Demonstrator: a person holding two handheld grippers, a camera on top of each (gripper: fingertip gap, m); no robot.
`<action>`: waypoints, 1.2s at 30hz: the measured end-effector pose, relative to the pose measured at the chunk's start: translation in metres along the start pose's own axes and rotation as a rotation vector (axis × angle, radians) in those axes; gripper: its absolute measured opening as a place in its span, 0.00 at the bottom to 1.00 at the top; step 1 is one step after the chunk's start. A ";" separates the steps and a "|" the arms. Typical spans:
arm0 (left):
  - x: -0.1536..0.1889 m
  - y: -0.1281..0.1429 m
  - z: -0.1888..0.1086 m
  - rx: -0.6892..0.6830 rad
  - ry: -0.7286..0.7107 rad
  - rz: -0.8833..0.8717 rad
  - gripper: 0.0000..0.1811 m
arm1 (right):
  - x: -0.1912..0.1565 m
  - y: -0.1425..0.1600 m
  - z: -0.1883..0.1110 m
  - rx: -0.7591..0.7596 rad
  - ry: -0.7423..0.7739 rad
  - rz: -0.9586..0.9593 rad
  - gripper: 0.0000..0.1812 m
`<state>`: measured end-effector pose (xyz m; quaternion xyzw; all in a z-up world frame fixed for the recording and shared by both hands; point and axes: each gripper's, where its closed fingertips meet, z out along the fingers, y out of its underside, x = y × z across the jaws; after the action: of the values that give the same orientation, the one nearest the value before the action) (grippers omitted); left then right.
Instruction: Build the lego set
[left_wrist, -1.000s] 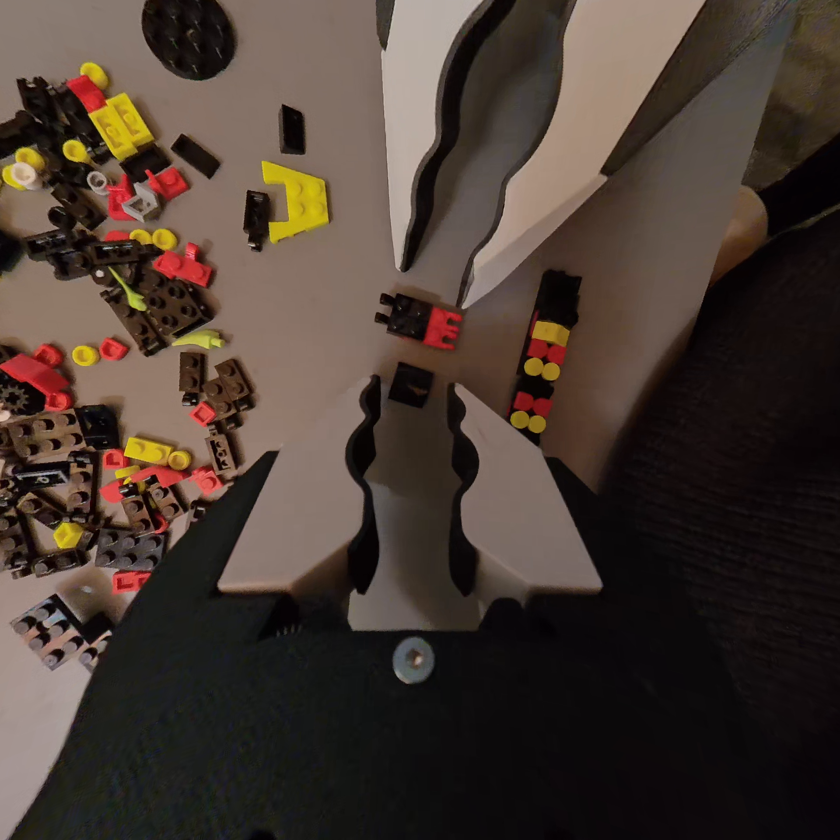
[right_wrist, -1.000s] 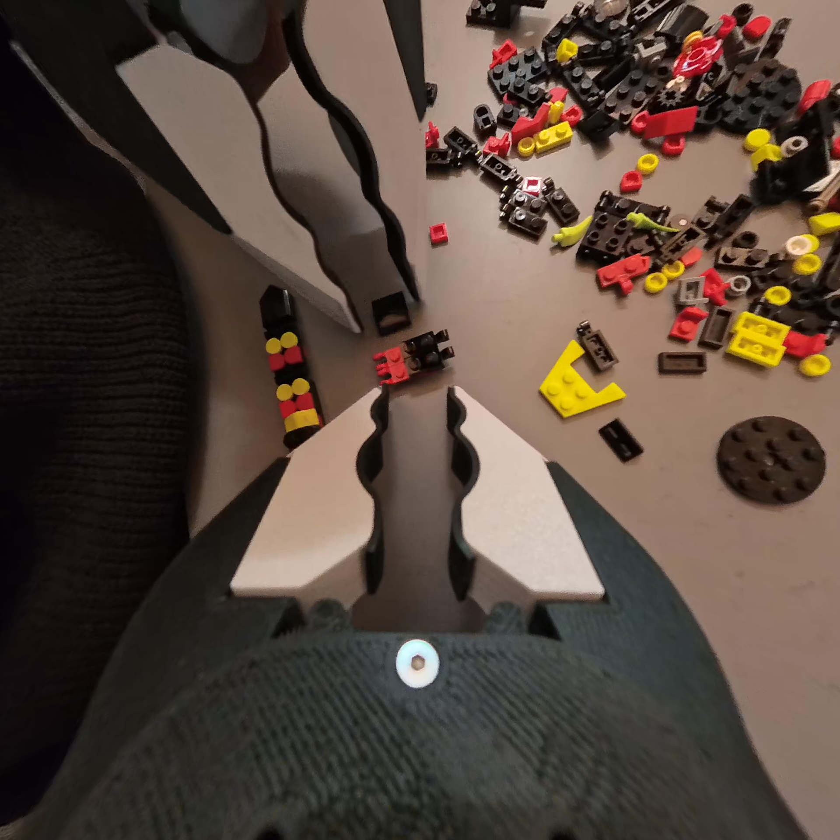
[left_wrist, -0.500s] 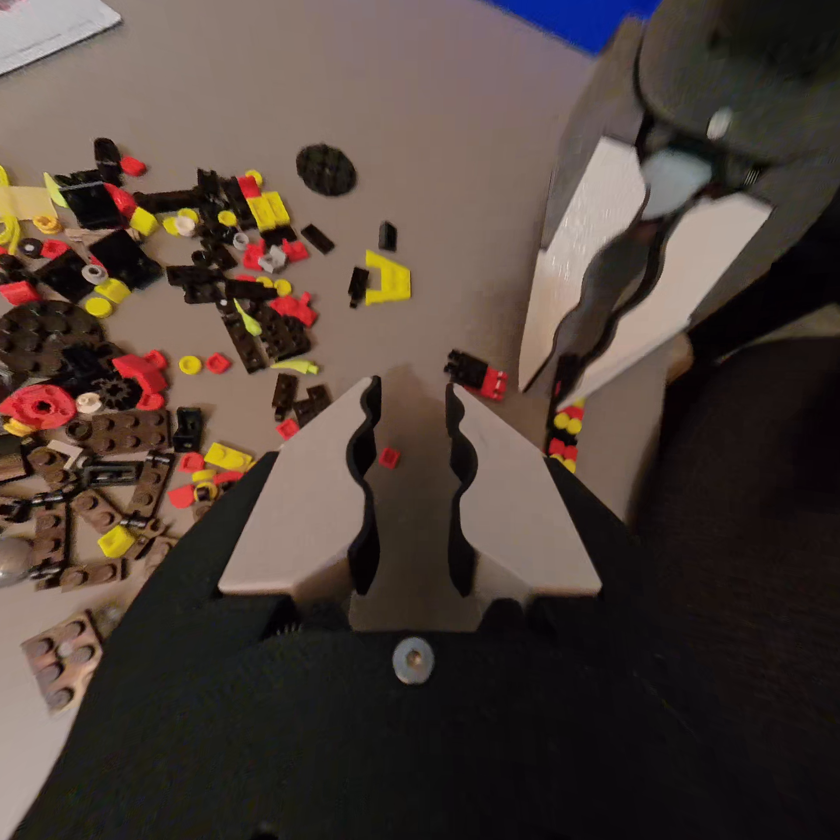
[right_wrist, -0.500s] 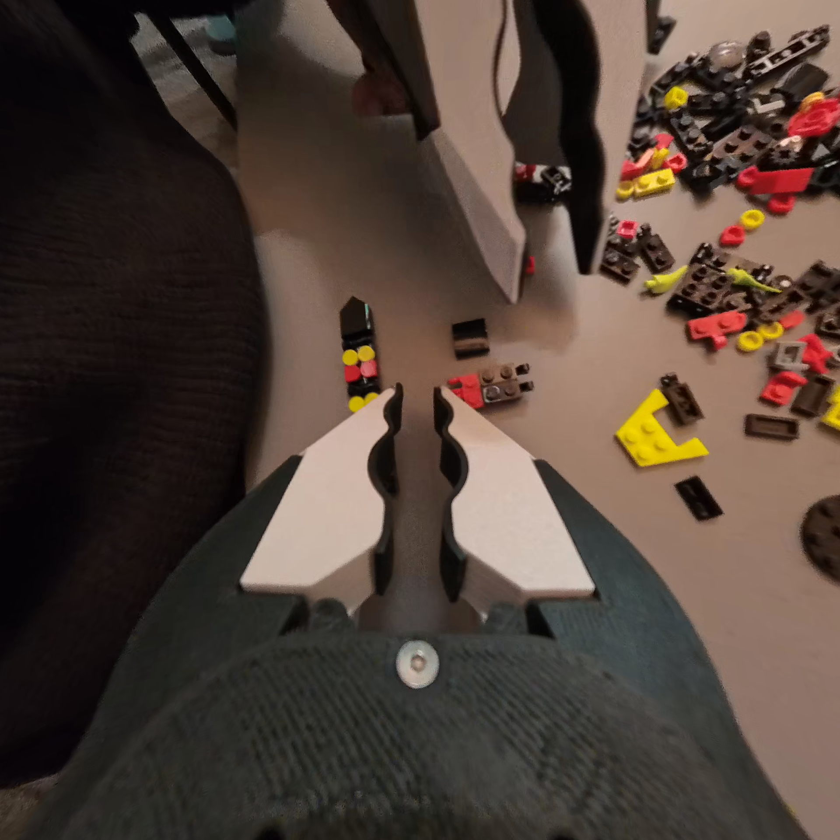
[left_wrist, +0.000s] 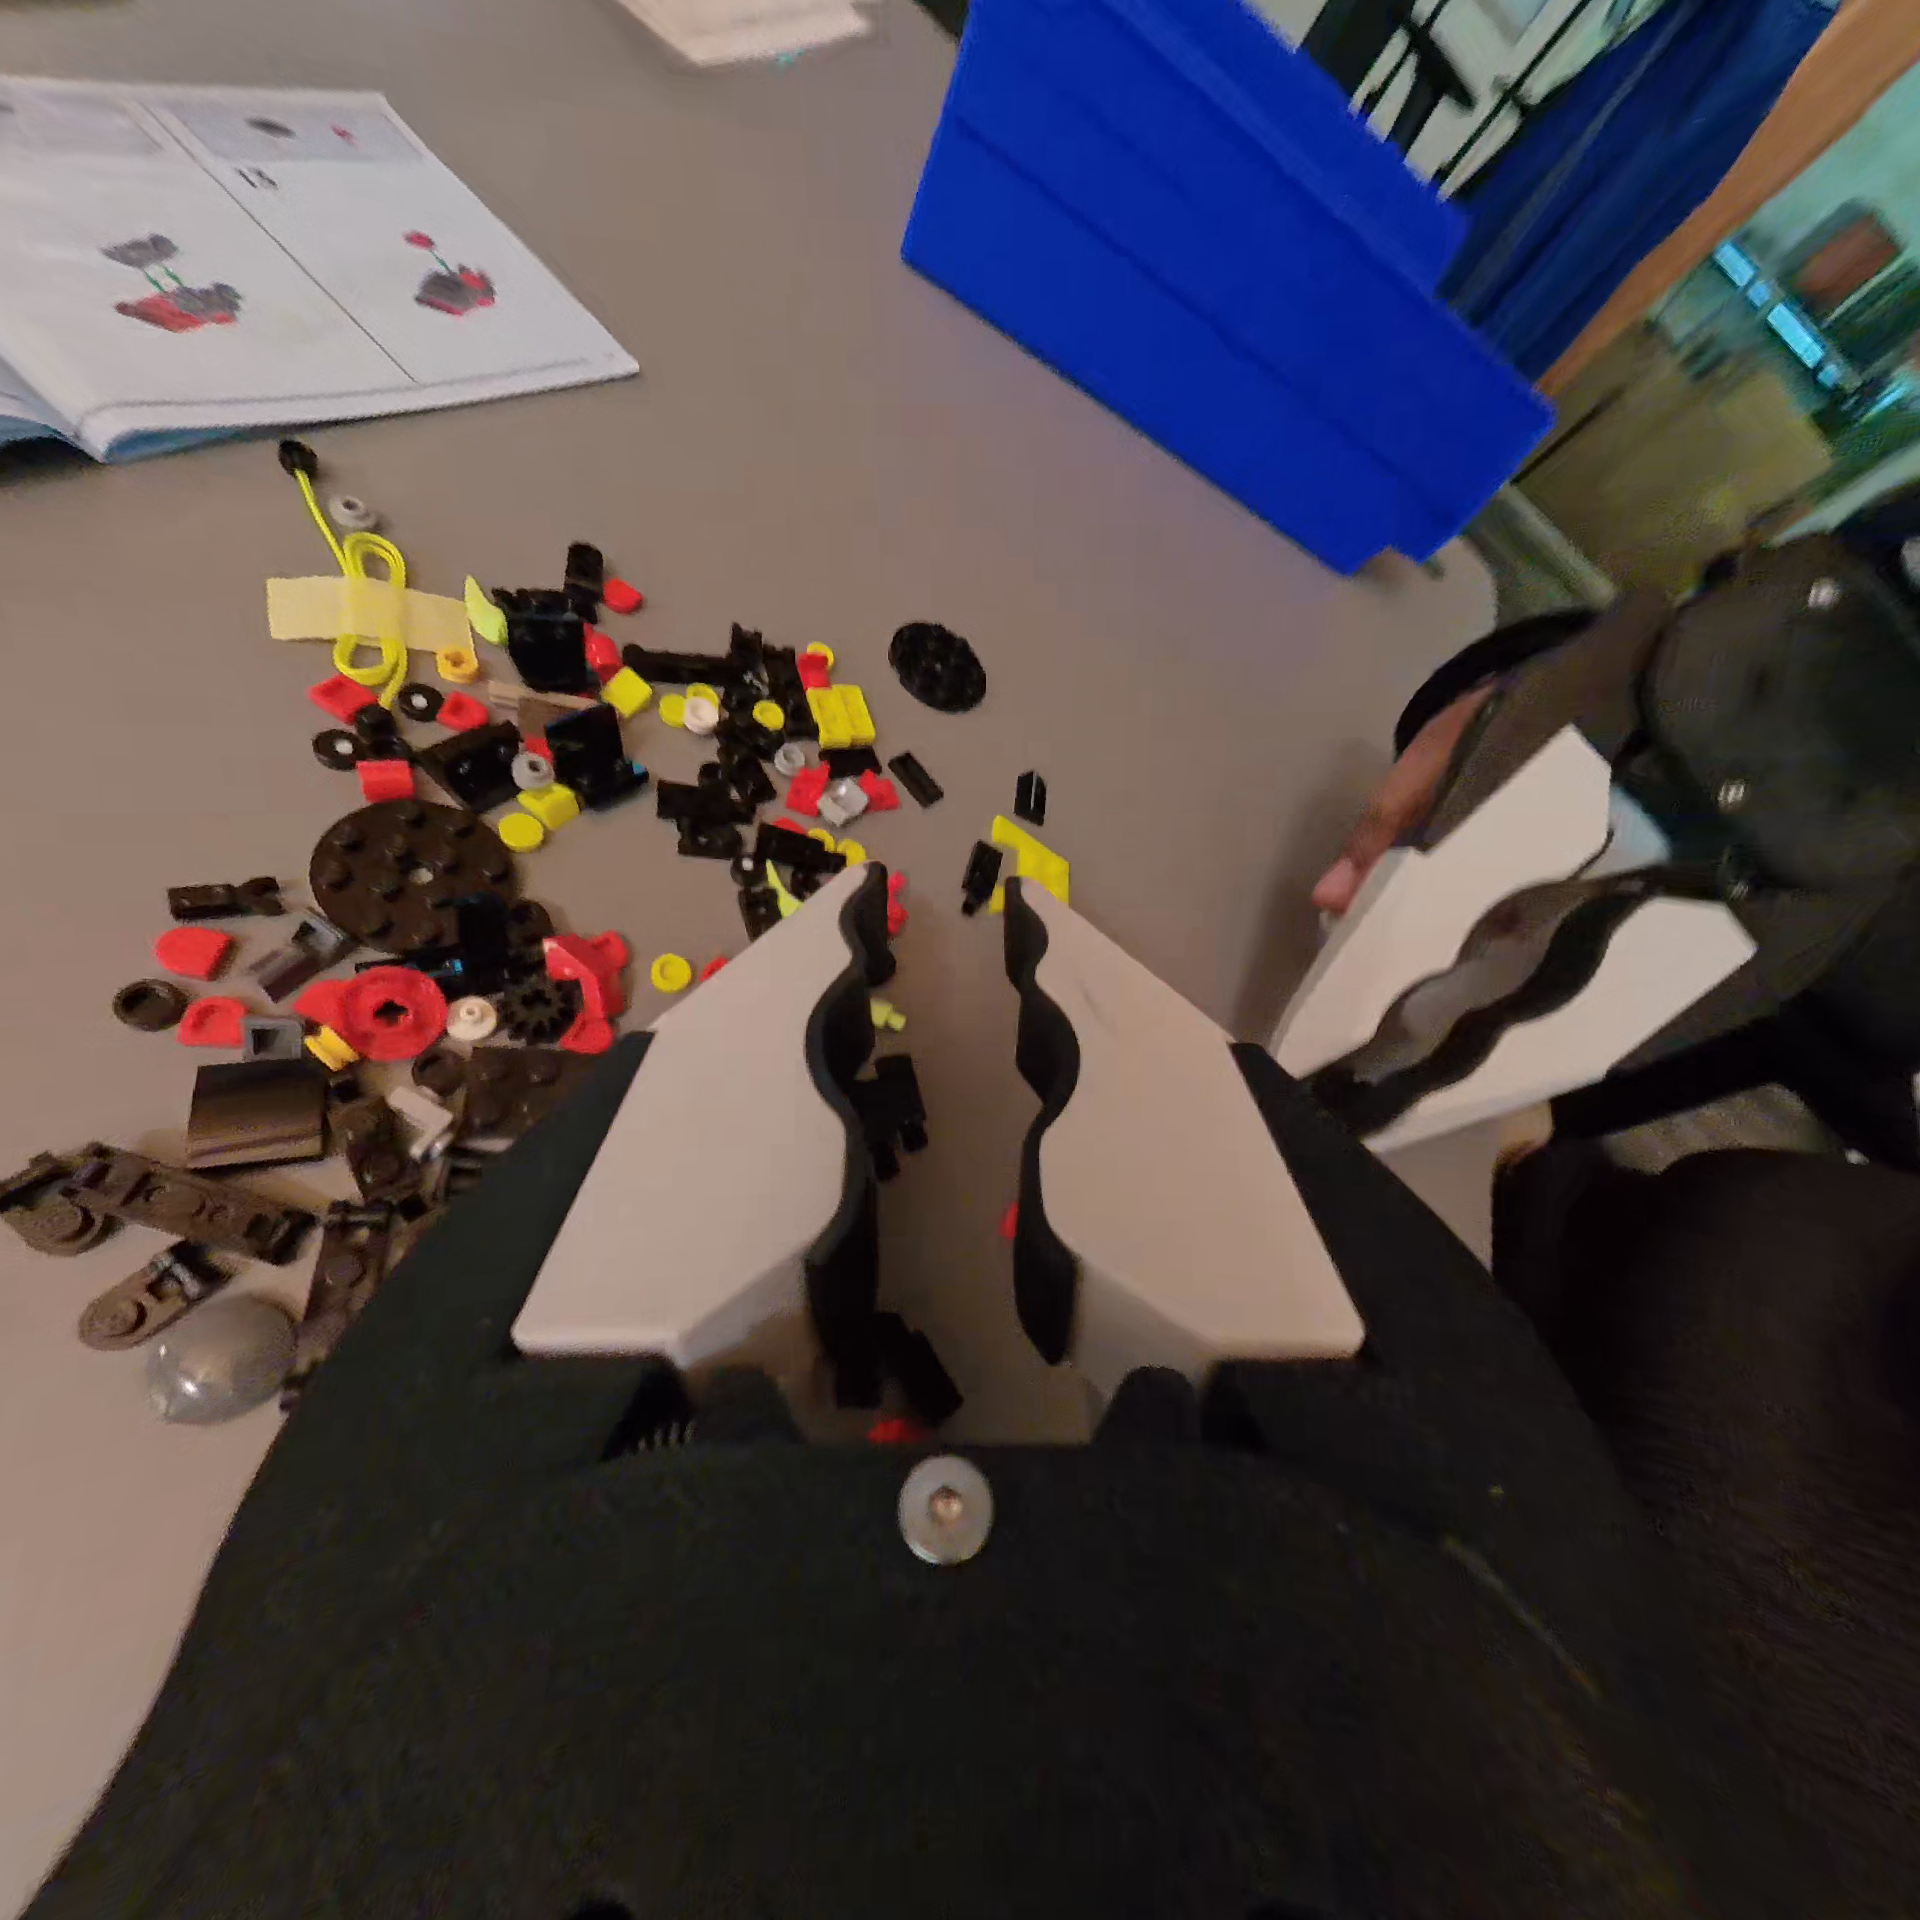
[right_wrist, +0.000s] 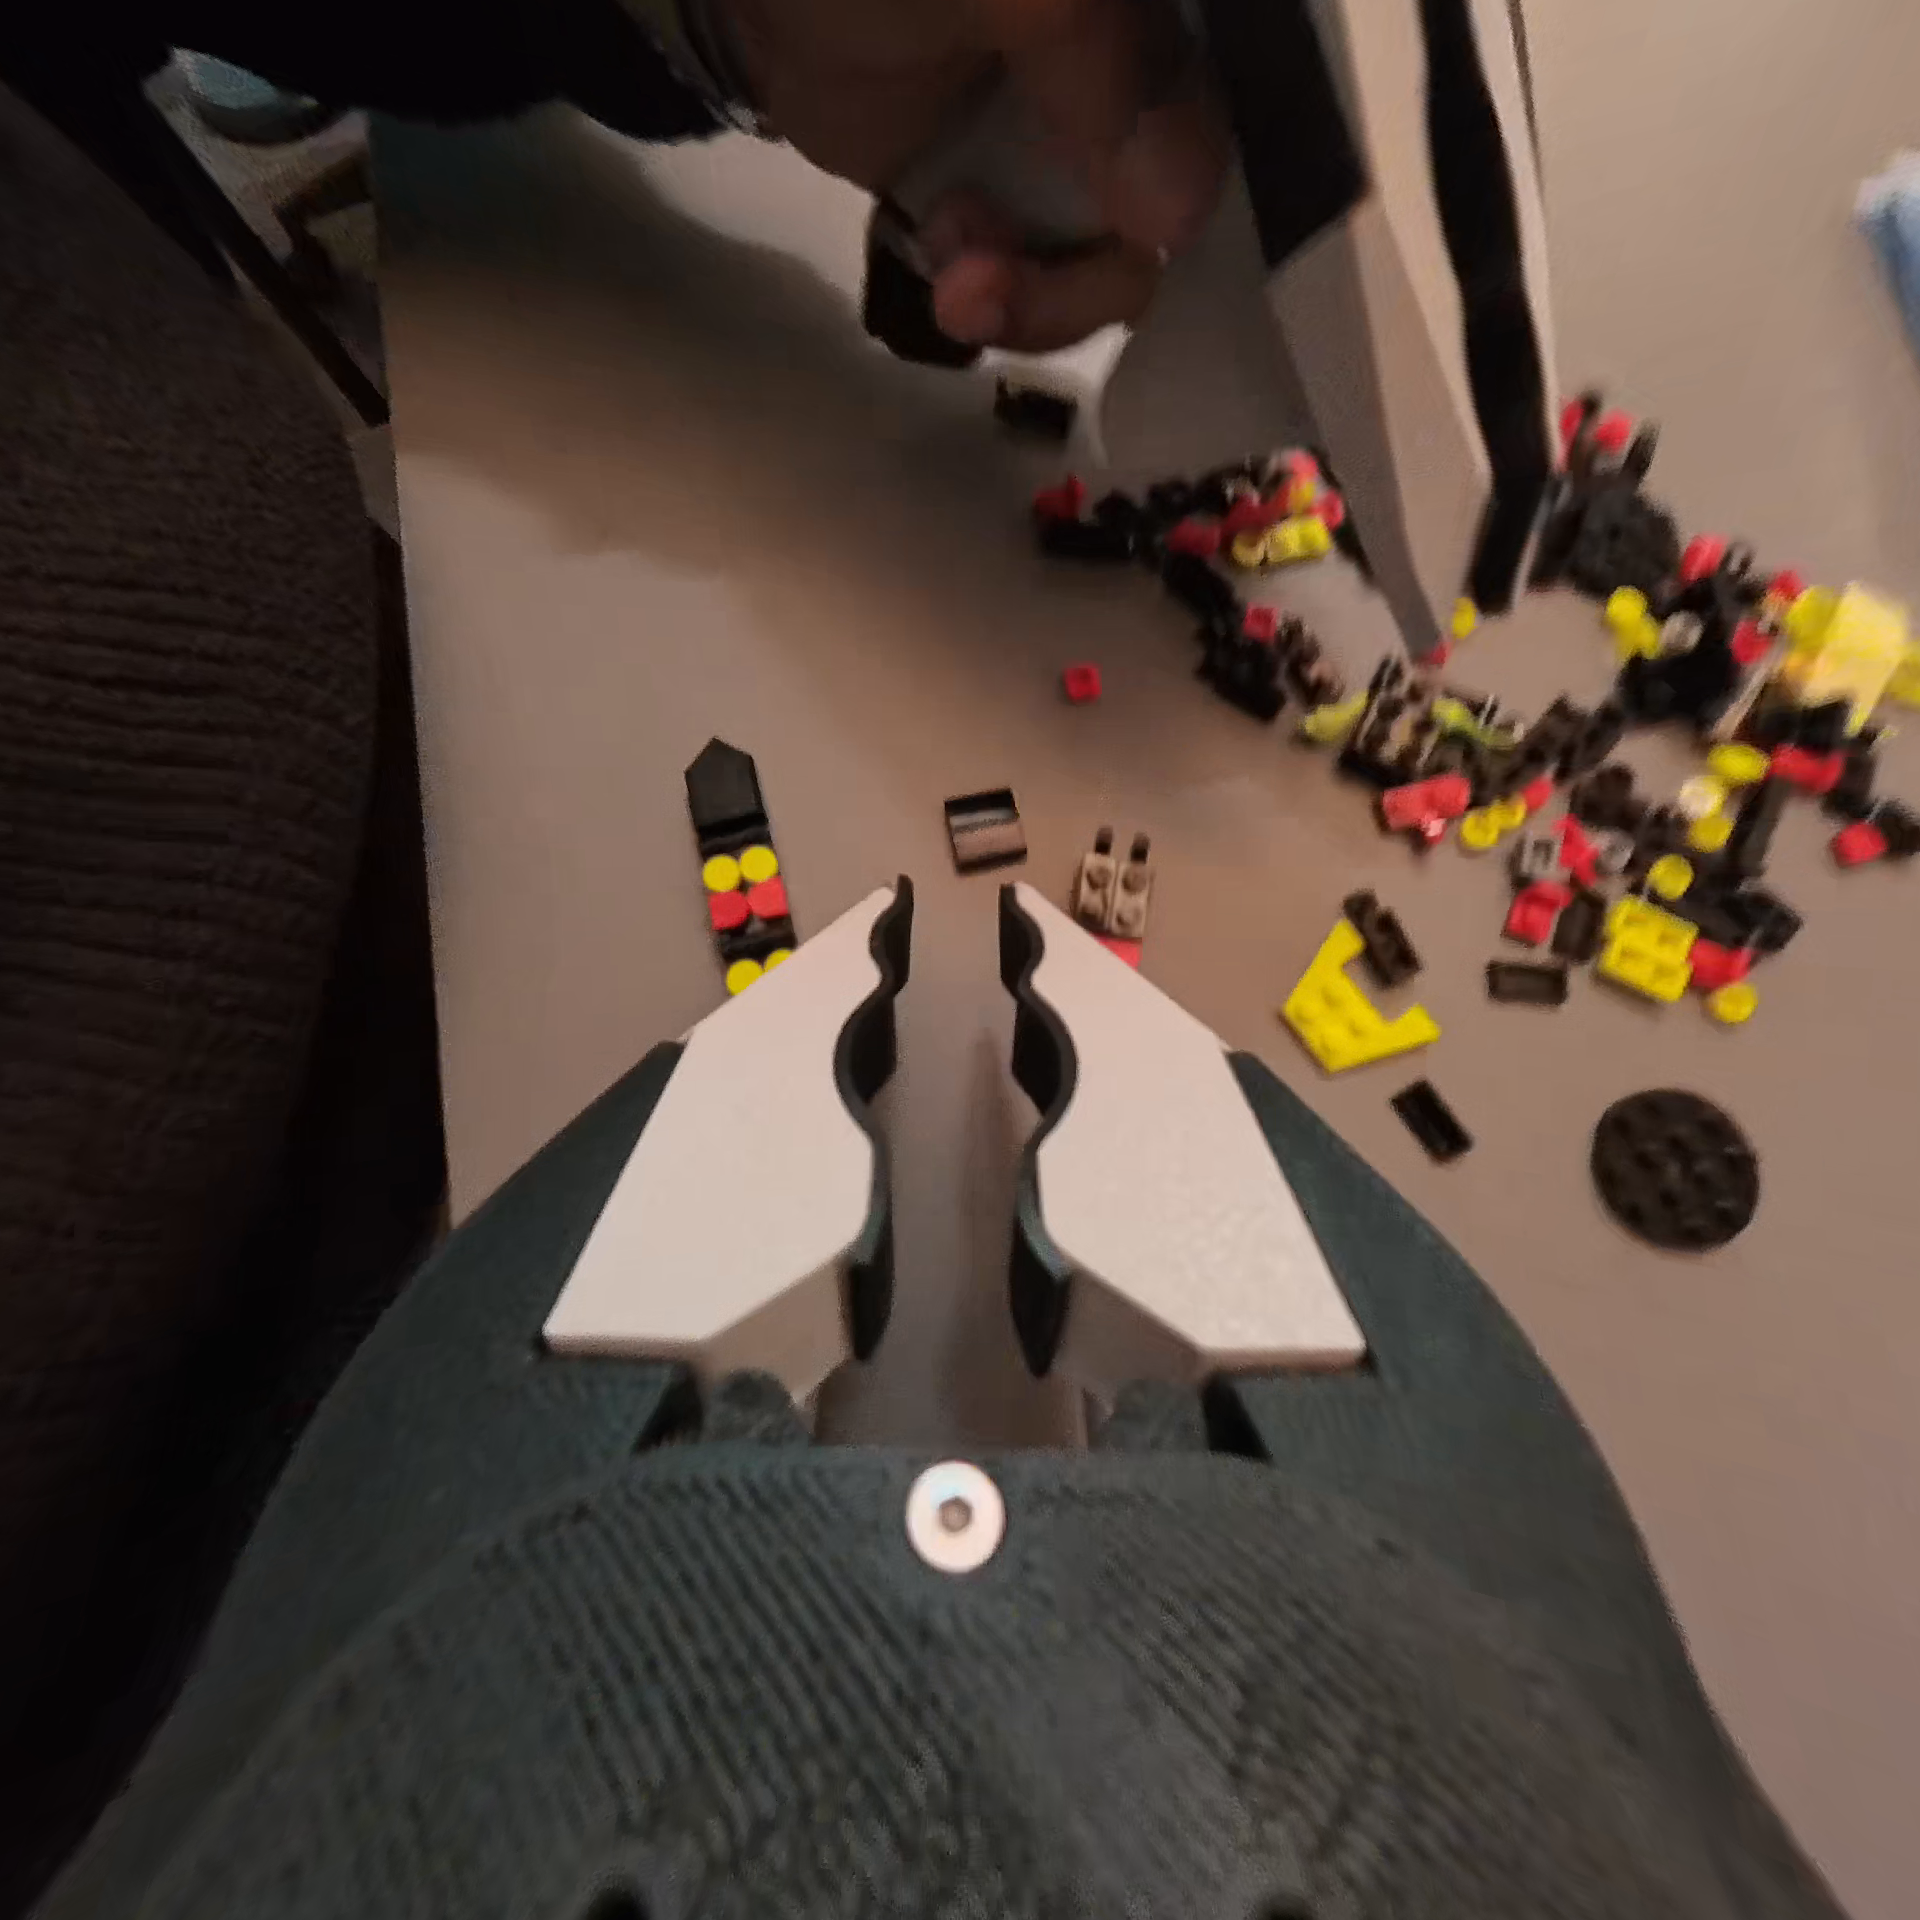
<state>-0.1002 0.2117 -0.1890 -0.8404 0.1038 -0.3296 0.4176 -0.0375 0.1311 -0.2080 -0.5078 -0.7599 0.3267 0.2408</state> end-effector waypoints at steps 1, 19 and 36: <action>0.000 -0.004 -0.001 0.024 0.017 -0.011 0.11 | -0.001 -0.004 0.002 0.009 0.017 -0.056 0.08; -0.002 -0.006 -0.001 0.066 0.000 0.049 0.11 | 0.009 0.002 0.018 -0.007 0.037 -0.069 0.03; 0.001 0.002 -0.003 0.054 -0.026 0.088 0.11 | 0.010 -0.004 0.015 0.015 0.001 -0.031 0.00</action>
<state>-0.1011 0.2079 -0.1889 -0.8275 0.1264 -0.3025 0.4558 -0.0545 0.1351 -0.2147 -0.4942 -0.7651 0.3285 0.2500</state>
